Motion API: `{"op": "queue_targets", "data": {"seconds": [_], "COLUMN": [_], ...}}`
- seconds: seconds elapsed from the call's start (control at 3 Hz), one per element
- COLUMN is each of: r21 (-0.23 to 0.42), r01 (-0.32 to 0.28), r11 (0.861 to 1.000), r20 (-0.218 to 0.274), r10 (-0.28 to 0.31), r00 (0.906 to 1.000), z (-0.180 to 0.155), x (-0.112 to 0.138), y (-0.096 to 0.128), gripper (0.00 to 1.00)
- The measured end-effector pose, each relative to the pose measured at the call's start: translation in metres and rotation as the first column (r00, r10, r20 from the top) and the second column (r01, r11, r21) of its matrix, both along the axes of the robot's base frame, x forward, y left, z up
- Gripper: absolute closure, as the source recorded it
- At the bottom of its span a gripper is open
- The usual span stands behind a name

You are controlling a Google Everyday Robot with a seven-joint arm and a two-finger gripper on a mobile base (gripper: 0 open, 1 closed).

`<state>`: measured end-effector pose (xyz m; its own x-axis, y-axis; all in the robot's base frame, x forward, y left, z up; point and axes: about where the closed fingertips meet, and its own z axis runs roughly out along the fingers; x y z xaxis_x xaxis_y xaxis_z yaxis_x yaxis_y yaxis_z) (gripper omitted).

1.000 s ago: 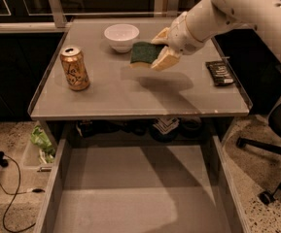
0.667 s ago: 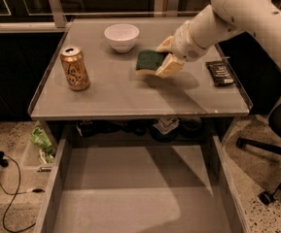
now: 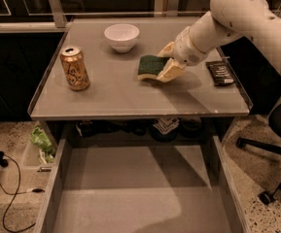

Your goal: Pick sponge from top drawer and place on counter

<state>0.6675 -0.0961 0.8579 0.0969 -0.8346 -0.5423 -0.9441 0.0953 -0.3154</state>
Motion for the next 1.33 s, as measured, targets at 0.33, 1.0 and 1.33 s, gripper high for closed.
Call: {"op": "queue_targets", "data": {"seconds": [0.33,1.0,1.33], "r21": [0.0,0.0,0.0], "r01": [0.0,0.0,0.0], "r11": [1.0,1.0,1.0], "r20": [0.0,0.0,0.0], "r10": [0.0,0.0,0.0], "r00": [1.0,1.0,1.0], "z": [-0.0001,-0.0001,-0.0002], "x": [0.0,0.0,0.0], "y": [0.0001,0.0001,0.0002], "gripper": [0.58,0.12,0.0]}}
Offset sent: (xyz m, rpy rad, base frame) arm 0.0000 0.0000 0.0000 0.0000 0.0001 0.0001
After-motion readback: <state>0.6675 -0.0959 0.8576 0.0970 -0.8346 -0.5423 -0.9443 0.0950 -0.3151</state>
